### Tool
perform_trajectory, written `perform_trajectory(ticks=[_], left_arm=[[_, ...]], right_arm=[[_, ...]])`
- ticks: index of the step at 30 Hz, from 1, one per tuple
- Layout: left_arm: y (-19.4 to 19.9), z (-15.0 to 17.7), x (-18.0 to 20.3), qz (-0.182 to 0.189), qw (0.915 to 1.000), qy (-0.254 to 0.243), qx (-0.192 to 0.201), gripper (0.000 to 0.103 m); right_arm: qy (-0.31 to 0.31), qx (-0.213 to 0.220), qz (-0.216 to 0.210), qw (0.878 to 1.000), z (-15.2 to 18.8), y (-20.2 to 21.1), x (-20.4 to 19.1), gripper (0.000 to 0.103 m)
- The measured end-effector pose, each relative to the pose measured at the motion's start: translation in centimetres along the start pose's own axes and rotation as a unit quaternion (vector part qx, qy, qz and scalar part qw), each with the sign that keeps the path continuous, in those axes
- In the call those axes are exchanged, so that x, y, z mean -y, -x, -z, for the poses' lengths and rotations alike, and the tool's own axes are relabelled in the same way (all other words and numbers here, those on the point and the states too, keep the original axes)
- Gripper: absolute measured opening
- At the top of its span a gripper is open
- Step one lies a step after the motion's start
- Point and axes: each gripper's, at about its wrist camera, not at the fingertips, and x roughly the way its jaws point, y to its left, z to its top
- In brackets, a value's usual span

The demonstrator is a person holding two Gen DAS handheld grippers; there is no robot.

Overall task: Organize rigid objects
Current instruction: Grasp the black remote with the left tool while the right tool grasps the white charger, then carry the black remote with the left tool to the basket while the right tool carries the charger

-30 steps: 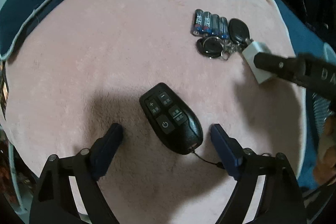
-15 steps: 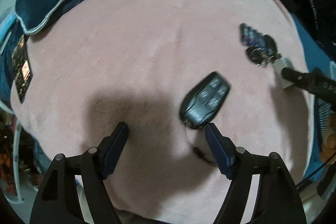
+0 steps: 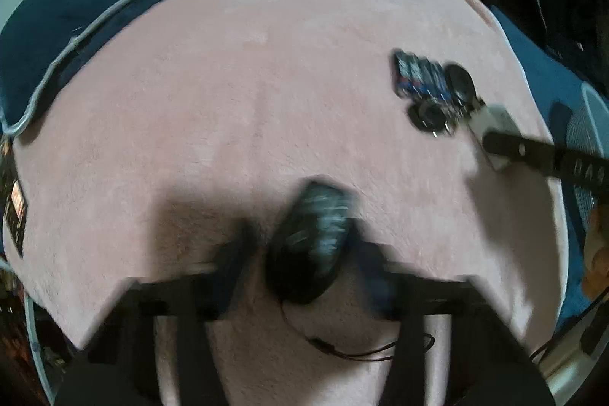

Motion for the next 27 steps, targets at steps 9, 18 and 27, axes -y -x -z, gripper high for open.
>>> perform_trajectory(ticks=[9, 18, 27], left_arm=[[-0.3, -0.7, -1.4, 0.015, 0.9994, 0.032, -0.001, 0.041], [-0.4, -0.7, -0.1, 0.006, 0.9992, 0.039, -0.009, 0.039], [0.8, -0.2, 0.0, 0.014, 0.9991, 0.040, 0.005, 0.039]], right_arm=[[0.040, -0.011, -0.010, 0.999, 0.6, -0.1, -1.7, 0.044], [0.041, -0.006, 0.003, 0.999, 0.4, -0.6, -2.3, 0.044], [0.029, 0.025, -0.016, 0.999, 0.4, 0.9, -1.9, 0.040]])
